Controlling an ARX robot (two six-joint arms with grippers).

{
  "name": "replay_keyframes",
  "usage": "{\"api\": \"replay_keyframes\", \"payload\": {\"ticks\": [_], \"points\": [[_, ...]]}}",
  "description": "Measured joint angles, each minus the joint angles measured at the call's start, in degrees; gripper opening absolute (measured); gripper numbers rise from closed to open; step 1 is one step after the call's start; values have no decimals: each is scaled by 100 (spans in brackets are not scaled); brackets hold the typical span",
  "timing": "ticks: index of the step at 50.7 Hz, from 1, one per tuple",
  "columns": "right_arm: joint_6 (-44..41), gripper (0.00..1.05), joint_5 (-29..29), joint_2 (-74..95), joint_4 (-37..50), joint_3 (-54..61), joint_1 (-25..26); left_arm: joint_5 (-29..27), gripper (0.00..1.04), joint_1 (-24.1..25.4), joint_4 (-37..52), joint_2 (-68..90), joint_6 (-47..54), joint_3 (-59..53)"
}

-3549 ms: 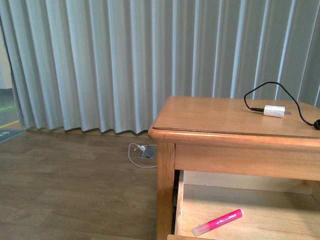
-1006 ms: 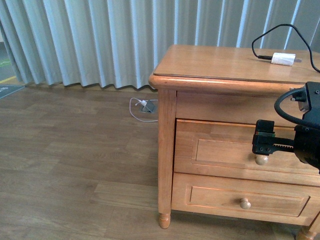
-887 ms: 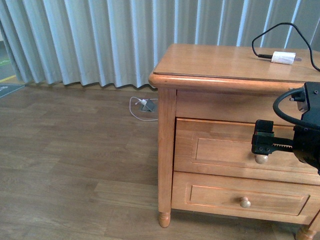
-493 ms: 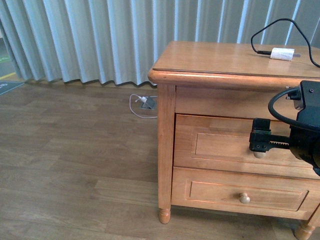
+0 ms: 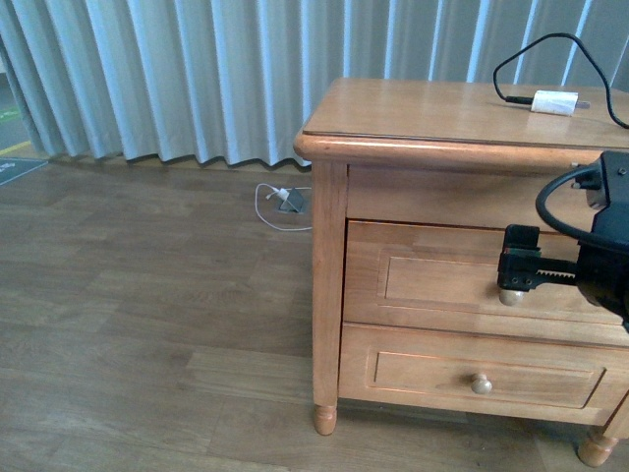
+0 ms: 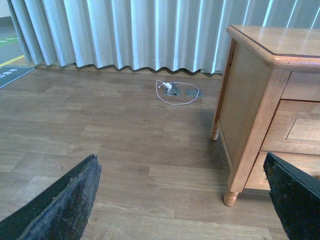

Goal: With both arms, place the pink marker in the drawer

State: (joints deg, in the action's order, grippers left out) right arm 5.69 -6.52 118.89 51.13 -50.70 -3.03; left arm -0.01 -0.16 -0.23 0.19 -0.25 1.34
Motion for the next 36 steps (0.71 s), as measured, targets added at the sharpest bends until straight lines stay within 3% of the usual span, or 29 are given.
{"api": "replay_keyframes", "payload": {"ticks": [12,21,36], "points": [[-225,96,507,-1399,-656,763,210,0,99,0,0,0,0,0],[-247,96,1093,-3220,-2146,1624,549,0,99,0,0,0,0,0],[-450,96,1891,-6260,-4684,2135,1182,0,99,0,0,0,0,0]]}}
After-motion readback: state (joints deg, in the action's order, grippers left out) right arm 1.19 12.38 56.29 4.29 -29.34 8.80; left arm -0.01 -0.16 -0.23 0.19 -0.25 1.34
